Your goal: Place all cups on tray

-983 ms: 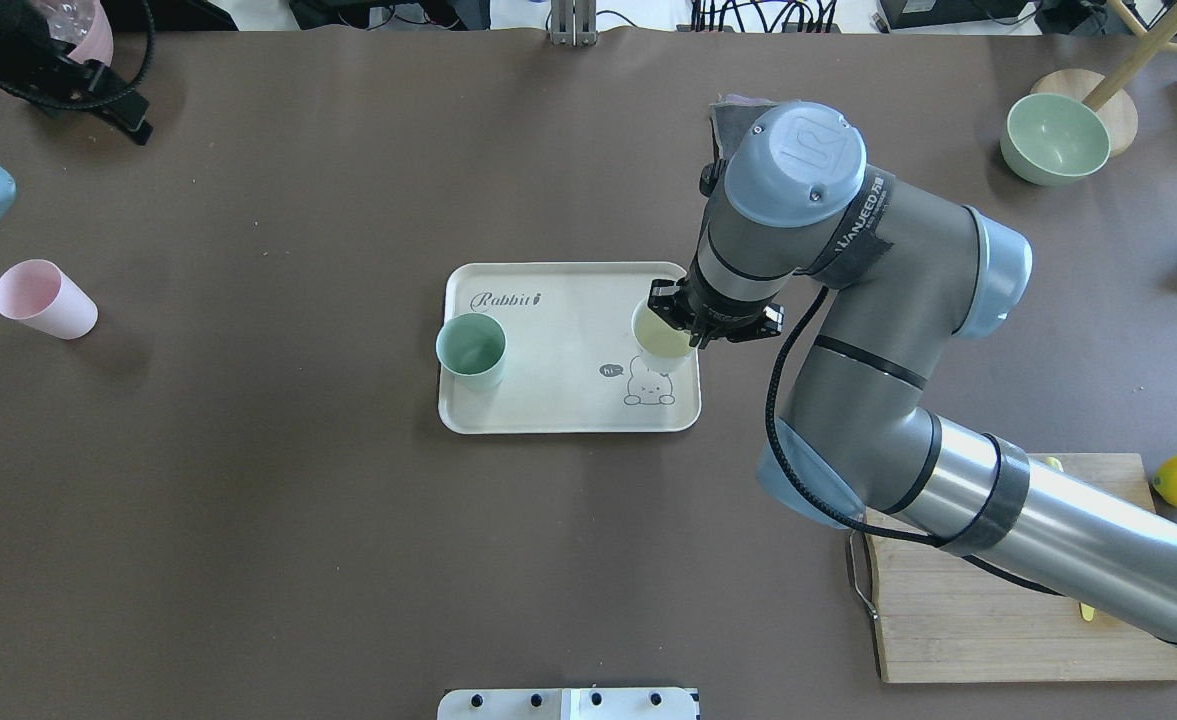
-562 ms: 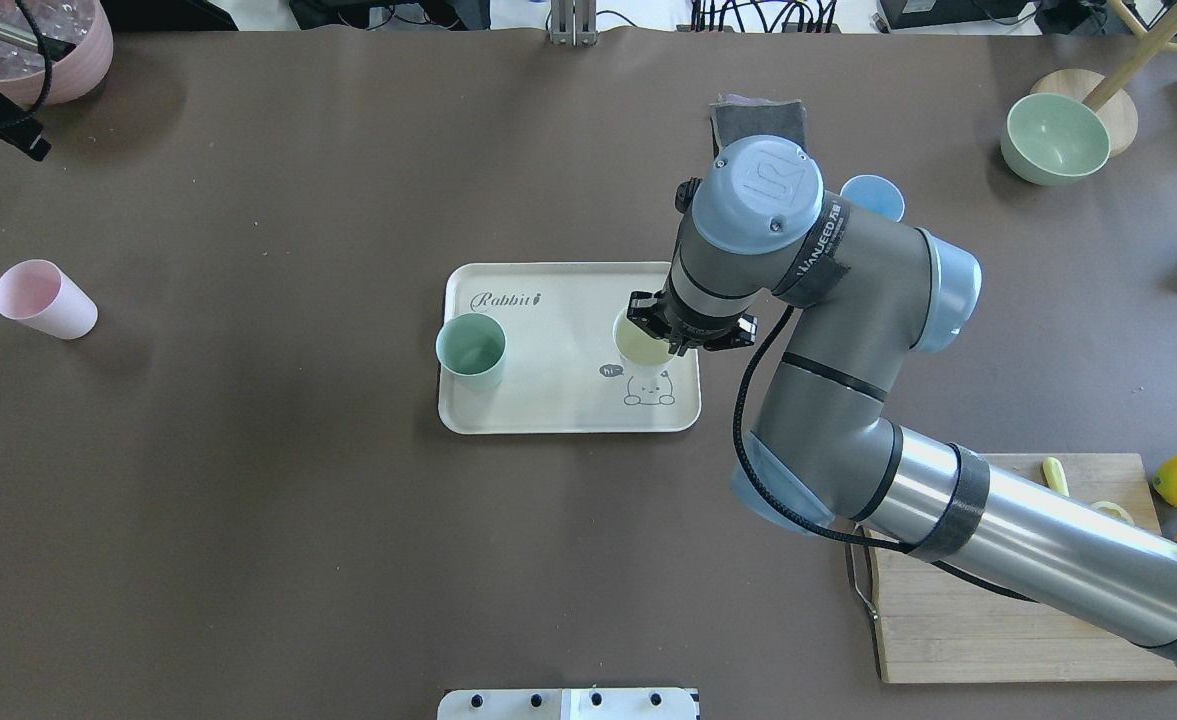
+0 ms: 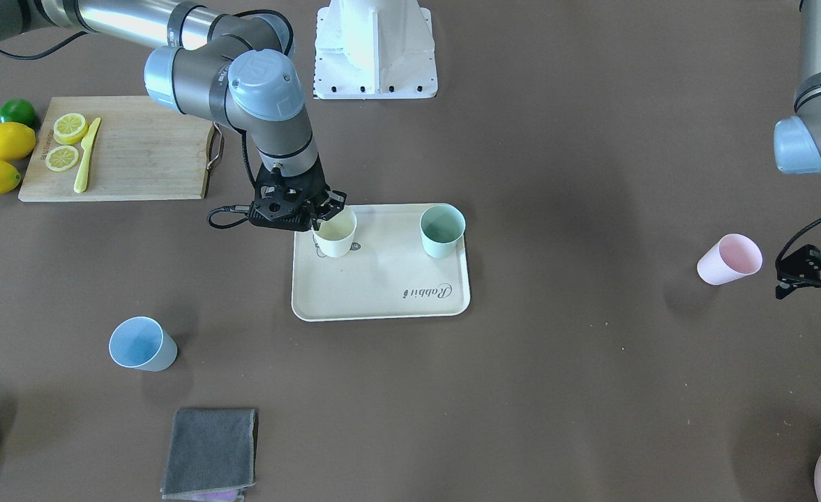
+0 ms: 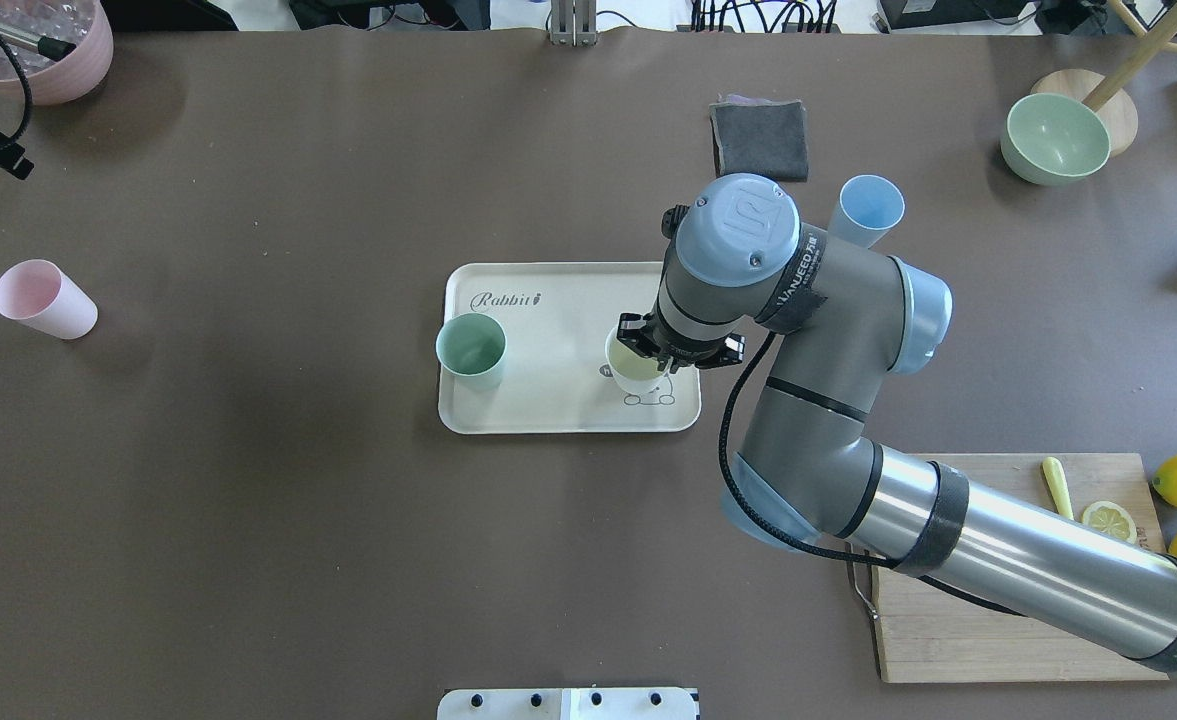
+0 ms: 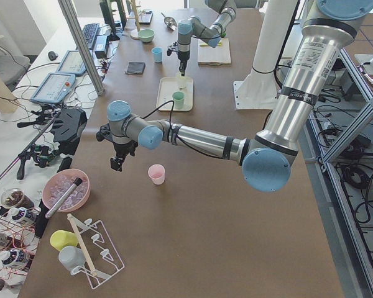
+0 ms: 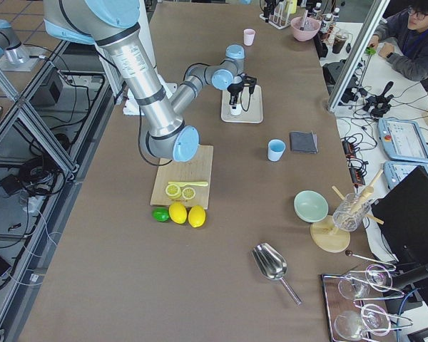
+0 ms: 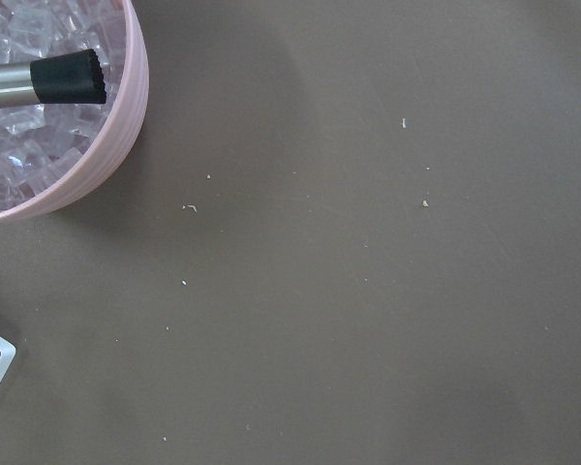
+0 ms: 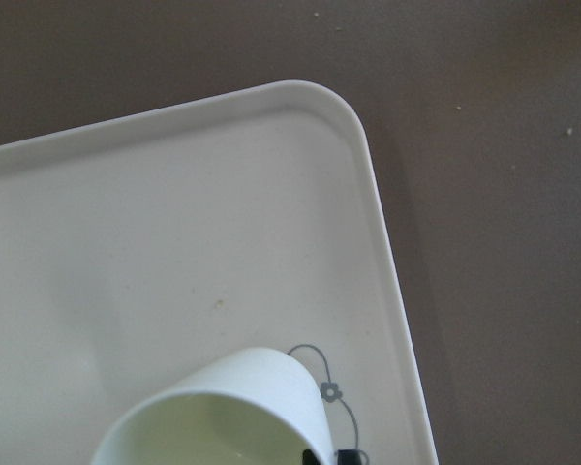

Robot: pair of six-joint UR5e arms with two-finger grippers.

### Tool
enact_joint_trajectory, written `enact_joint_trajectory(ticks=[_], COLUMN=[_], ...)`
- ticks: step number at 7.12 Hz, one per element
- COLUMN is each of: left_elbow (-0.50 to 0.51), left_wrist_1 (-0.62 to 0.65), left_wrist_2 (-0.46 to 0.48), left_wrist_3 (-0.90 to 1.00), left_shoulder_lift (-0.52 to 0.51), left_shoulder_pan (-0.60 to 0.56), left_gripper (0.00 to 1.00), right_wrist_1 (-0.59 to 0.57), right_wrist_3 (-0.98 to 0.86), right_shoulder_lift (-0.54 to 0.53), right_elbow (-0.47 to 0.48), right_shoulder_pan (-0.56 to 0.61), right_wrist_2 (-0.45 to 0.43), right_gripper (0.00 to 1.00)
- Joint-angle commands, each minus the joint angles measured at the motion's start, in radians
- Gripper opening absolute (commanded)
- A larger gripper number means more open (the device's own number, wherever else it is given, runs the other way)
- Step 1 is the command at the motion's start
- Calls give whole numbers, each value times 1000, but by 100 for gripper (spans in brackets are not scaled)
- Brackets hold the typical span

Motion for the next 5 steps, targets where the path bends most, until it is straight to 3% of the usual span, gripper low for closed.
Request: enact_joint_trajectory(ticks=[1, 2, 5], left_elbow=[2, -3, -9], left_wrist_1=[-92, -122, -303], left_wrist_2=[-7, -49, -56], left_wrist_3=[-3, -51, -265], left_shoulder_lift=[83, 127, 211], left_shoulder_pan=[3, 5, 50], left_gripper=[98, 98, 98], right_wrist_1=[4, 4, -12], right_wrist_3=[2, -4, -17], right_shoulder_lift=[-1, -1, 1], right_elbow=[-3, 3, 84], right_shoulder_pan=[-3, -3, 69], right_wrist_2=[-5, -5, 26], right_gripper=[100, 100, 100])
